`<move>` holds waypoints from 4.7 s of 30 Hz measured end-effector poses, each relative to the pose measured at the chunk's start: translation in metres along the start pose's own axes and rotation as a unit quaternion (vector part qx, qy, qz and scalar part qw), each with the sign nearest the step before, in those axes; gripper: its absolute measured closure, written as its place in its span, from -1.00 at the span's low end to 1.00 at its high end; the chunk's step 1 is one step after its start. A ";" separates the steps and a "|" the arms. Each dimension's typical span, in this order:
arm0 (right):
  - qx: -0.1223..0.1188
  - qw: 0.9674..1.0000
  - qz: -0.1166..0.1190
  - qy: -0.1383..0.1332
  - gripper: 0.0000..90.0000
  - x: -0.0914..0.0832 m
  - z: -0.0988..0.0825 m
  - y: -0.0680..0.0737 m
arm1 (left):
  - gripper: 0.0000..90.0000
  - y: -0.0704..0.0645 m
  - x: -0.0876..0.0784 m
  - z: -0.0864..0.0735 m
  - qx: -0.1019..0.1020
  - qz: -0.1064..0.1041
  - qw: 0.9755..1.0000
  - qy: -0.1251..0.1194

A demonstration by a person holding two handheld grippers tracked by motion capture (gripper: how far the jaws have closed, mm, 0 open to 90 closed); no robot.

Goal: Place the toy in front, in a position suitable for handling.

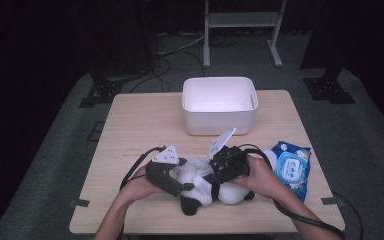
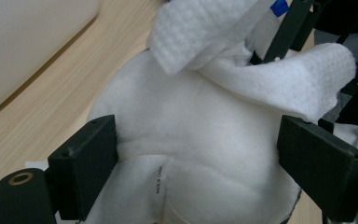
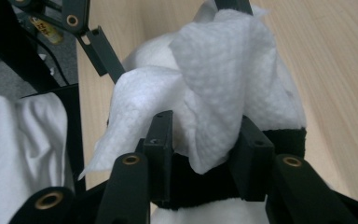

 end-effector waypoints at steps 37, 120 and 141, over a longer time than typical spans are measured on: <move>-0.010 0.999 -0.003 -0.032 0.70 0.004 0.017 -0.005 | -0.75 0.011 -0.008 -0.016 -0.020 -0.031 0.999 -0.004; 0.092 0.995 -0.022 -0.016 0.70 -0.031 -0.057 -0.039 | -0.81 0.001 -0.003 -0.003 -0.016 -0.009 1.000 0.012; 0.047 0.999 0.020 -0.016 0.70 -0.020 -0.039 -0.022 | -0.91 0.015 0.010 0.029 0.012 -0.067 0.995 0.076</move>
Point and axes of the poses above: each handheld gripper's, and its own axes: x roughly forward along the jaws, z roughly out of its top, y roughly to its left, the point moved 3 cm from there along x, roughly forward along the jaws, and after that the axes turned 3 degrees about y, right-handed, at the moved point
